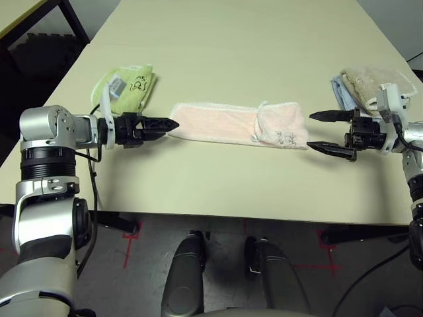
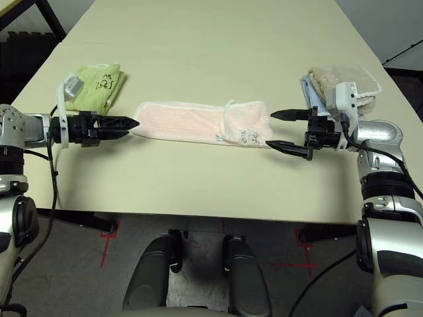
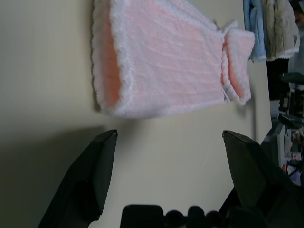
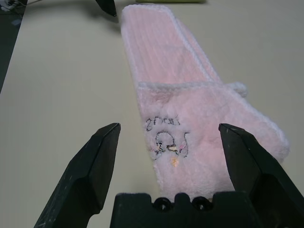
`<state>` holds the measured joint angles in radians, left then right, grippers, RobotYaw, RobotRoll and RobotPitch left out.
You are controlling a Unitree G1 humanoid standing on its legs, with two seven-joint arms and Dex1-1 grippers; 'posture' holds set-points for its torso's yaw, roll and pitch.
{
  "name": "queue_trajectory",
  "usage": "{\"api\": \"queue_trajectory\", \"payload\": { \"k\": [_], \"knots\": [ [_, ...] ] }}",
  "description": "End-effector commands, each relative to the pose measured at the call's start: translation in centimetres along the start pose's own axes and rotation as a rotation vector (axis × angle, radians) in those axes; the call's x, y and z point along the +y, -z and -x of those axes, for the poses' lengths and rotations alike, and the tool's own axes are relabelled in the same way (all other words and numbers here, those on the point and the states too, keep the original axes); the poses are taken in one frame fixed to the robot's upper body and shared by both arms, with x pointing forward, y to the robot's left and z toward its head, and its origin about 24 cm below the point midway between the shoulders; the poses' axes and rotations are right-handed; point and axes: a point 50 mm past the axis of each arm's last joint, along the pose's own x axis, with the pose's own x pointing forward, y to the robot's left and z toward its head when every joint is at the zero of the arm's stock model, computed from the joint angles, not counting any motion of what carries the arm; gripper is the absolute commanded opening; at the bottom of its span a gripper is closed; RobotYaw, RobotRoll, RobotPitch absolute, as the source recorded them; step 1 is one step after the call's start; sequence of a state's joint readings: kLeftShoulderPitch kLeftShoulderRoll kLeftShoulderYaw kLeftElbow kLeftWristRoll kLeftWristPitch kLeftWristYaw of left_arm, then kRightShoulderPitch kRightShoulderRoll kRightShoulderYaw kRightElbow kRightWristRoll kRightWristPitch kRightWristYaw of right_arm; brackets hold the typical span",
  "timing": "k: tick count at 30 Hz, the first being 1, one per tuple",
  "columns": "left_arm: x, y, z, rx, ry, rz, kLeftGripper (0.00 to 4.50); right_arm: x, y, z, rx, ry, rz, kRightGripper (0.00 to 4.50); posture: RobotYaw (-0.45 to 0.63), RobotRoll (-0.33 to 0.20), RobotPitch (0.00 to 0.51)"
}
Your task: Fold the towel and set it aside.
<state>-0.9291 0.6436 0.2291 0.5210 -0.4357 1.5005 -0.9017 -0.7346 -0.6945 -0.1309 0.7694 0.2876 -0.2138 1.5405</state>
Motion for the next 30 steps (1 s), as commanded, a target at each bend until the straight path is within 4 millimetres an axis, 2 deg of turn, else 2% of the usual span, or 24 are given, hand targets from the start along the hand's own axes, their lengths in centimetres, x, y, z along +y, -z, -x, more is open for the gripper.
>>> {"api": "queue_trajectory", "payload": {
  "k": [1,14,16,18,27,30],
  "knots": [
    [0.2,0.4,-0.6,0.006,-0.004,0.033,4.5,0.1,0.0,0.4,0.014,0.003,0.001,4.49,0.09,0.0,0.178],
    [1.0,-1.3,-2.3,-0.132,-0.06,0.01,4.5,0.3,-0.1,0.0,0.02,-0.008,-0.004,4.49,0.08,0.0,0.177],
    [1.0,-1.4,-2.3,-0.128,-0.066,0.004,4.12,0.3,-0.1,0.0,0.021,-0.007,-0.005,4.5,0.08,0.0,0.175],
    [1.1,-1.4,-2.4,-0.124,-0.071,-0.001,3.54,0.3,-0.1,0.0,0.022,-0.006,-0.005,4.5,0.08,0.0,0.174],
    [0.9,-1.6,-2.6,-0.114,-0.064,-0.011,0.12,0.3,-0.2,0.1,0.024,0.002,0.001,4.5,0.08,0.0,0.165],
    [1.1,-1.9,-2.2,-0.13,-0.088,-0.028,0.03,0.3,-0.2,0.1,0.022,0.005,0.001,4.5,0.08,0.0,0.161]
  ]
}}
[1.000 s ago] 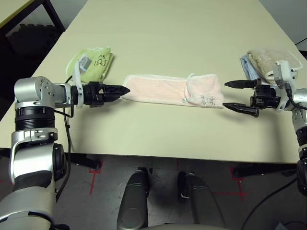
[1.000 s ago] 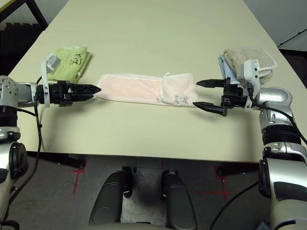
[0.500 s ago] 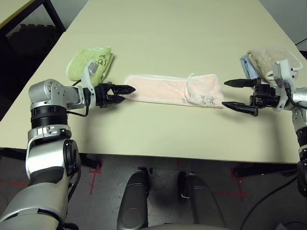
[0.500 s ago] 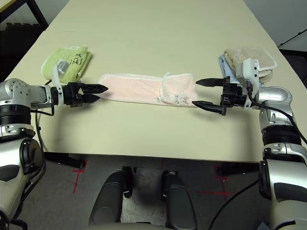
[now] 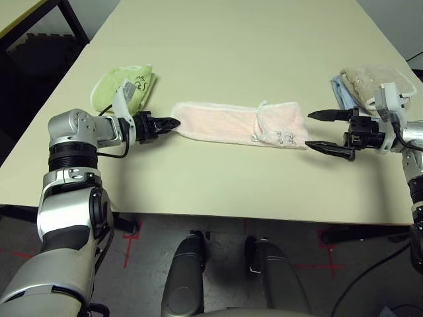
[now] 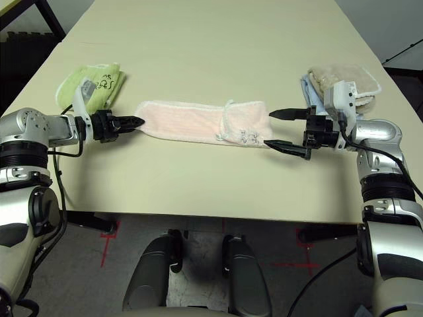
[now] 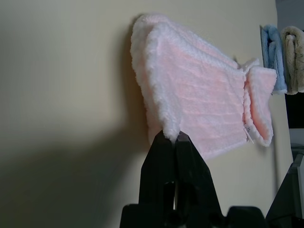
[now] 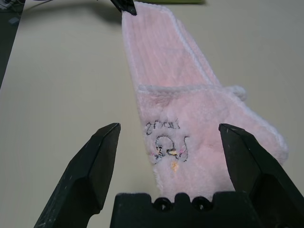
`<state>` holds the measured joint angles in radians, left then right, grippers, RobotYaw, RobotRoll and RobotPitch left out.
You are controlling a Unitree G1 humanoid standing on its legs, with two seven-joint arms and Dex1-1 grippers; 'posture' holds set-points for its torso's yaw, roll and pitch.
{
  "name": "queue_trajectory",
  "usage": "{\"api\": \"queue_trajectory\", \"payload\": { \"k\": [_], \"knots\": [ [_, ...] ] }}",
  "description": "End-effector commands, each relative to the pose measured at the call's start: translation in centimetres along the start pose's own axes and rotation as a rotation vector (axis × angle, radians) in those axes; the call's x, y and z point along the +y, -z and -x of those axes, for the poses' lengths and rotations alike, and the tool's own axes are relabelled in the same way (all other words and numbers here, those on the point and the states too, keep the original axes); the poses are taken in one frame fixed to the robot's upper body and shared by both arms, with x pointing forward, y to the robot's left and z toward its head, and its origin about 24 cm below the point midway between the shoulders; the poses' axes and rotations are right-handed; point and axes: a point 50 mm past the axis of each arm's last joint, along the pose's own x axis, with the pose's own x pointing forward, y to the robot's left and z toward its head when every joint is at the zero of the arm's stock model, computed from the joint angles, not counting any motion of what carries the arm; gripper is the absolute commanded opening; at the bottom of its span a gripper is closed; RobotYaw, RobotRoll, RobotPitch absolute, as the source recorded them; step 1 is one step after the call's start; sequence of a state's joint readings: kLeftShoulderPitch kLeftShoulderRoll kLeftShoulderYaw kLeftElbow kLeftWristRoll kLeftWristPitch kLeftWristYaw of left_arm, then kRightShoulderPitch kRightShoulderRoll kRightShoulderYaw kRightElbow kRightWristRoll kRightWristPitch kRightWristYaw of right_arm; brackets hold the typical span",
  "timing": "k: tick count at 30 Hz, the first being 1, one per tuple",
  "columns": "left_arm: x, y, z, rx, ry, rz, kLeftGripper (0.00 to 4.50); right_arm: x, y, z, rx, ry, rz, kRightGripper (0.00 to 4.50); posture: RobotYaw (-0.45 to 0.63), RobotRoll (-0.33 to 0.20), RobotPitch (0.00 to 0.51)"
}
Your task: Fold the towel and set it aside.
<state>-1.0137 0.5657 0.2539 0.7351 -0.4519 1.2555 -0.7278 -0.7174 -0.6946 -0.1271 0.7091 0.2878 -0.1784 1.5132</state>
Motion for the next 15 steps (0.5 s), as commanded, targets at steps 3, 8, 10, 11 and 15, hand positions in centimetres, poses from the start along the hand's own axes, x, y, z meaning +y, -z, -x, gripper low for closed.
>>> {"api": "queue_trajectory", "payload": {
  "k": [3,8,10,11,15],
  "knots": [
    [1.0,-1.0,2.0,0.011,-0.097,-0.113,0.03,0.3,0.2,0.3,0.015,0.002,-0.005,4.5,0.09,0.0,0.161],
    [2.5,-2.0,5.4,0.068,-0.216,-0.273,0.03,0.1,0.3,0.3,0.016,0.009,-0.007,4.5,0.1,0.0,0.159],
    [2.7,-2.8,6.7,0.086,-0.263,-0.35,0.03,0.0,0.3,0.3,0.019,0.012,-0.008,4.5,0.11,0.0,0.154],
    [2.8,-3.0,7.2,0.101,-0.277,-0.389,0.03,-0.1,0.3,0.3,0.02,0.013,-0.009,4.5,0.11,0.0,0.154],
    [2.8,-3.6,8.3,0.14,-0.28,-0.436,0.03,-0.1,0.3,0.3,0.019,0.015,-0.007,4.5,0.11,0.0,0.15]
  ]
}}
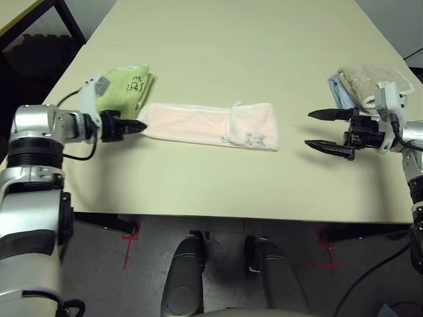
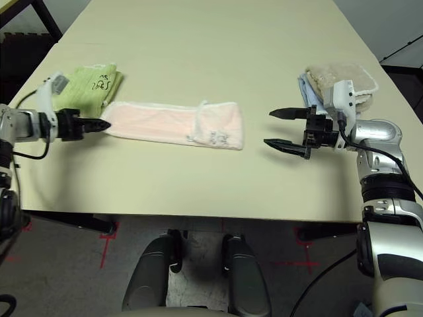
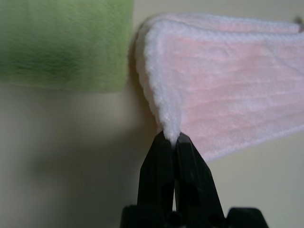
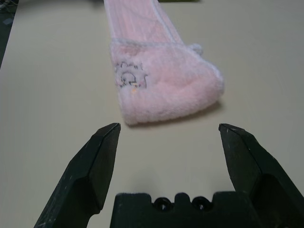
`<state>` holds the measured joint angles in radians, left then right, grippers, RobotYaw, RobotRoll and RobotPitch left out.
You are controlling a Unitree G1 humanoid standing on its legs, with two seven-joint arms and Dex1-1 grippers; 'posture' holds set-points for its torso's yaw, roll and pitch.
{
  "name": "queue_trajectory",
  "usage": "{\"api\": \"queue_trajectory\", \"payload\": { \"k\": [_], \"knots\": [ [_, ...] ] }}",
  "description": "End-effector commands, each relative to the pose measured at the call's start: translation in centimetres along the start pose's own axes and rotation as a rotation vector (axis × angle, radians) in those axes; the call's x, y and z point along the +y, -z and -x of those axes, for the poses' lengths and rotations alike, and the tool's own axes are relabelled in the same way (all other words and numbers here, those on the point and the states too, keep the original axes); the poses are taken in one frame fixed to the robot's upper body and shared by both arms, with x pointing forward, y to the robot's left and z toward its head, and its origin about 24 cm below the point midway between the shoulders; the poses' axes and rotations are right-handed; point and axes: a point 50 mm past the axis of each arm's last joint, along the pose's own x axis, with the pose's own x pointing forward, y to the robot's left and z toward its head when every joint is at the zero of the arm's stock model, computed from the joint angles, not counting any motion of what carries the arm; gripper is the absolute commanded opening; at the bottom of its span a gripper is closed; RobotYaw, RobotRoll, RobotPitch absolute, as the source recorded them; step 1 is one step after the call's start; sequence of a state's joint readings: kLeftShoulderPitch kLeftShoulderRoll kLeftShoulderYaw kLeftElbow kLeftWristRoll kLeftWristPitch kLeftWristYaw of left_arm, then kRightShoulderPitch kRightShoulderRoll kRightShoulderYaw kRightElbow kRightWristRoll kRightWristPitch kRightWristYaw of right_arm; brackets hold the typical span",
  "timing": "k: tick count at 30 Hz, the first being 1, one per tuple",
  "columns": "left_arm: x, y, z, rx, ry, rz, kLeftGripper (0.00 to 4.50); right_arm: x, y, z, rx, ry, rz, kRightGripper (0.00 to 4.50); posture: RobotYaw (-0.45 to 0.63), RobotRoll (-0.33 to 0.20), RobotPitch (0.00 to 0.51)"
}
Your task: Fold the towel and set it aside.
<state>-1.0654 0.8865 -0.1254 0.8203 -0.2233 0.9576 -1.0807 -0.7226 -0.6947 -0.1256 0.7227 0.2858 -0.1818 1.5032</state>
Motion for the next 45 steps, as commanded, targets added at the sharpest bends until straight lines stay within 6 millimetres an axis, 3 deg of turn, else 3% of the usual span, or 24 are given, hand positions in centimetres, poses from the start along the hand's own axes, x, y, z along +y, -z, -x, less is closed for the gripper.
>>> {"api": "queue_trajectory", "payload": {
  "k": [1,6,10,12,15,19,22,33,45],
  "knots": [
    [0.4,-0.2,0.9,0.036,0.001,-0.04,0.03,0.0,0.2,0.2,0.016,0.003,-0.001,4.5,0.11,0.0,0.149],
    [0.4,-0.6,1.0,0.012,0.022,-0.072,0.03,-0.1,0.3,-0.1,0.014,0.002,0.001,4.5,0.12,0.0,0.148],
    [-1.3,-2.2,0.5,-0.037,0.101,-0.129,0.03,-0.2,0.3,-0.1,0.018,0.003,0.001,4.5,0.12,0.0,0.145],
    [-4.6,-4.1,-0.4,-0.09,0.243,-0.186,0.03,-0.3,0.6,0.0,0.035,0.018,-0.008,4.5,0.13,0.0,0.146],
    [-9.9,-5.3,-1.8,-0.105,0.437,-0.275,0.03,-0.5,1.0,0.2,0.042,0.042,-0.029,4.5,0.13,0.0,0.148],
    [-14.0,-5.9,-2.8,-0.116,0.554,-0.343,0.03,-0.5,1.0,0.1,0.044,0.041,-0.026,4.5,0.12,0.0,0.149],
    [-15.9,-6.2,-3.4,-0.111,0.615,-0.376,0.03,-0.6,0.9,0.0,0.043,0.039,-0.02,4.5,0.11,0.0,0.15],
    [-19.9,-6.3,-6.3,-0.075,0.716,-0.394,0.03,-0.6,0.7,-0.2,0.039,0.042,-0.007,4.5,0.12,0.0,0.15],
    [-20.6,-5.3,-9.9,-0.021,0.656,-0.381,0.03,-0.5,0.7,-0.7,0.026,0.031,0.001,4.5,0.11,0.0,0.155]
  ]
}}
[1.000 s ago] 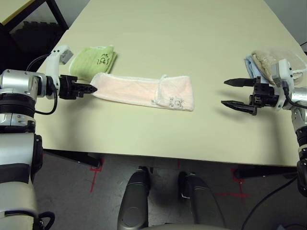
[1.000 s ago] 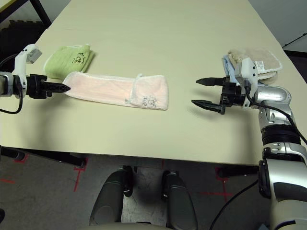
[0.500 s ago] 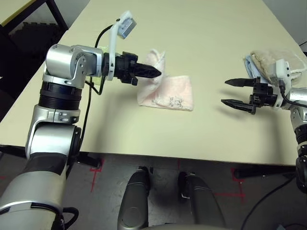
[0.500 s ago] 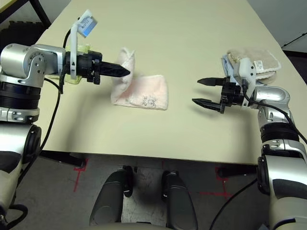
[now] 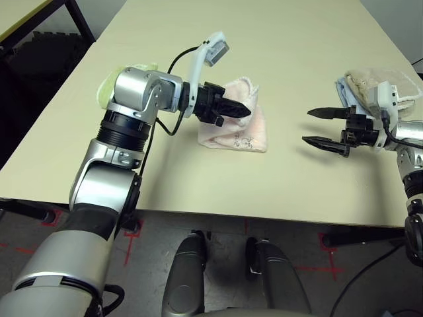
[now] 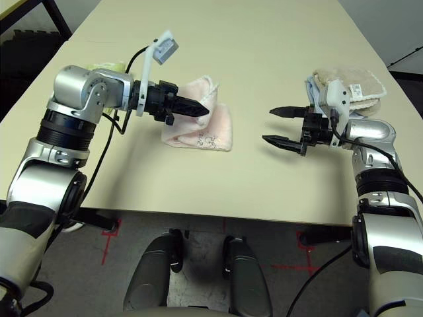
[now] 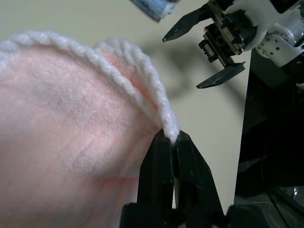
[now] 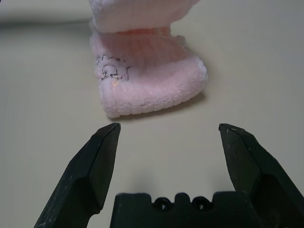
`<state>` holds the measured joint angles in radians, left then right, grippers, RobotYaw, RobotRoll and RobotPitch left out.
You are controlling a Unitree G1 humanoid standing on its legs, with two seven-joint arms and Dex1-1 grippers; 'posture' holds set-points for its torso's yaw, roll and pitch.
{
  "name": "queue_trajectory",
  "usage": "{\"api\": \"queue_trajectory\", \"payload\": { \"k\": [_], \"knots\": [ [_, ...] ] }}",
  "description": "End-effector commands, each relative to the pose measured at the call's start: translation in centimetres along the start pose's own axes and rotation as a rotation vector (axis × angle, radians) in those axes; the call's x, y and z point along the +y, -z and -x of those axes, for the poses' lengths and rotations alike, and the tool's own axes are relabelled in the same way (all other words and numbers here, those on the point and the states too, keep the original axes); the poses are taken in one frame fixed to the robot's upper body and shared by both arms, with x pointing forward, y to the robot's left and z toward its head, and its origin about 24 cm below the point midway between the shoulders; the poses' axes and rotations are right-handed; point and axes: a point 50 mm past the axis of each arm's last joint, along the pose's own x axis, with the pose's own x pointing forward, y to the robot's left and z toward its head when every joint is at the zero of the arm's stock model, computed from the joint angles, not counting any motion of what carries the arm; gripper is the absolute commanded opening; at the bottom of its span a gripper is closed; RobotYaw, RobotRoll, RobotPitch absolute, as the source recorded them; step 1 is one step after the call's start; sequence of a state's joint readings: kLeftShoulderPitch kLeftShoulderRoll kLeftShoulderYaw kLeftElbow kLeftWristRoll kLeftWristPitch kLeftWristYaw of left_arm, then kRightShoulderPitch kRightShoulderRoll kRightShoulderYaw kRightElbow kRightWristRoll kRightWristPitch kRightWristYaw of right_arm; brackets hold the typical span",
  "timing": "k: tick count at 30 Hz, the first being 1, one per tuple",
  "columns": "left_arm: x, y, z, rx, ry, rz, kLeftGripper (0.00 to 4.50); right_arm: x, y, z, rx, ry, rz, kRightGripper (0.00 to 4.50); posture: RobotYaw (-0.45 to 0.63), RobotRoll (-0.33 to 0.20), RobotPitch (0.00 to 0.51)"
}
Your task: Fold the towel and set it aside.
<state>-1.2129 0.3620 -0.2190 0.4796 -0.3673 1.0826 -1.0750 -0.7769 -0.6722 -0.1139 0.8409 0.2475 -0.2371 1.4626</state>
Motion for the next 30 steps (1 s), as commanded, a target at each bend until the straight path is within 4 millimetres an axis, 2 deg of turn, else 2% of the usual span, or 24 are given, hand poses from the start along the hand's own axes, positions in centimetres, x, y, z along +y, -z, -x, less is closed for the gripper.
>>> {"api": "queue_trajectory", "payload": {
  "k": [1,22,30],
  "knots": [
    [0.1,-0.3,-0.7,0.017,-0.021,-0.023,0.03,0.1,-0.1,-0.1,0.013,-0.013,0.018,4.5,0.11,0.0,0.154],
    [-1.5,-0.4,-2.2,0.035,0.061,-0.037,0.03,0.0,-0.2,-0.4,0.012,-0.013,0.027,4.5,0.12,0.0,0.149],
    [-1.6,0.5,-2.7,0.065,0.073,-0.029,0.03,0.1,-0.1,-0.5,0.01,-0.015,0.028,4.5,0.11,0.0,0.146]
  ]
}}
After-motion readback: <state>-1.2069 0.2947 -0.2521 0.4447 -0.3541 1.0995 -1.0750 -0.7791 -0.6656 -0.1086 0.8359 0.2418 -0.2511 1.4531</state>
